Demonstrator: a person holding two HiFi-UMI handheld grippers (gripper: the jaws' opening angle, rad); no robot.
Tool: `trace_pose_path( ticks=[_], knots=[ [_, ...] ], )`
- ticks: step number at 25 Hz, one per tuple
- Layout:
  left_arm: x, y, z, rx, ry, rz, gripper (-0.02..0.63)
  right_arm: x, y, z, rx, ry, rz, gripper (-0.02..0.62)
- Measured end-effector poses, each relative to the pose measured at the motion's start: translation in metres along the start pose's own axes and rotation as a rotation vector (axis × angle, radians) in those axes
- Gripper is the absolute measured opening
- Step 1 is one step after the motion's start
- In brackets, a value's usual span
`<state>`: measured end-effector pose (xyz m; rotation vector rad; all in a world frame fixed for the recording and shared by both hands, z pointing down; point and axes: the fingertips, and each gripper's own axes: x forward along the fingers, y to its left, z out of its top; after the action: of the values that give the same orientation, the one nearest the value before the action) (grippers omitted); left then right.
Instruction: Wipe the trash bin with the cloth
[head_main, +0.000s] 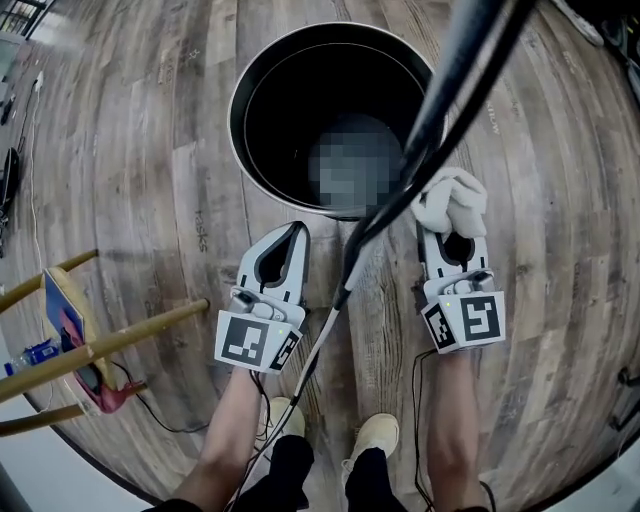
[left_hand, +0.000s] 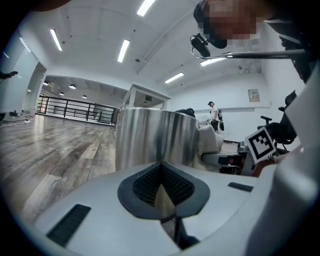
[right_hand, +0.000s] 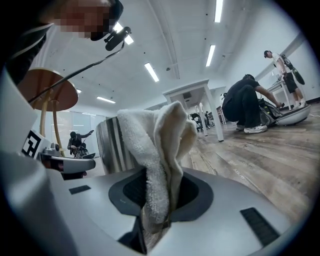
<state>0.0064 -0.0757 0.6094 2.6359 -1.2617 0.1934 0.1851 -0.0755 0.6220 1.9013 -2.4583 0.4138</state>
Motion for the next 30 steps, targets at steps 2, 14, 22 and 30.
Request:
trace_pose_path(
  ticks=[2,14,22,30],
  knots=[
    [0.003,0.006,-0.013,0.000,0.000,0.005,-0.005,0.003,-0.004,-0.017,0.003,0.009,-0.004,0.094],
    [0.009,0.018,-0.071,-0.013,0.043,-0.019,-0.005,0.004,-0.009,-0.103,0.007,0.101,-0.026,0.094],
    [-0.007,0.009,-0.069,-0.034,0.050,-0.030,-0.005,-0.021,-0.006,-0.090,0.004,0.103,-0.054,0.094],
    [-0.047,-0.016,-0.050,-0.056,0.073,-0.037,-0.005,-0.081,0.016,-0.072,0.015,0.143,-0.083,0.094]
  ],
)
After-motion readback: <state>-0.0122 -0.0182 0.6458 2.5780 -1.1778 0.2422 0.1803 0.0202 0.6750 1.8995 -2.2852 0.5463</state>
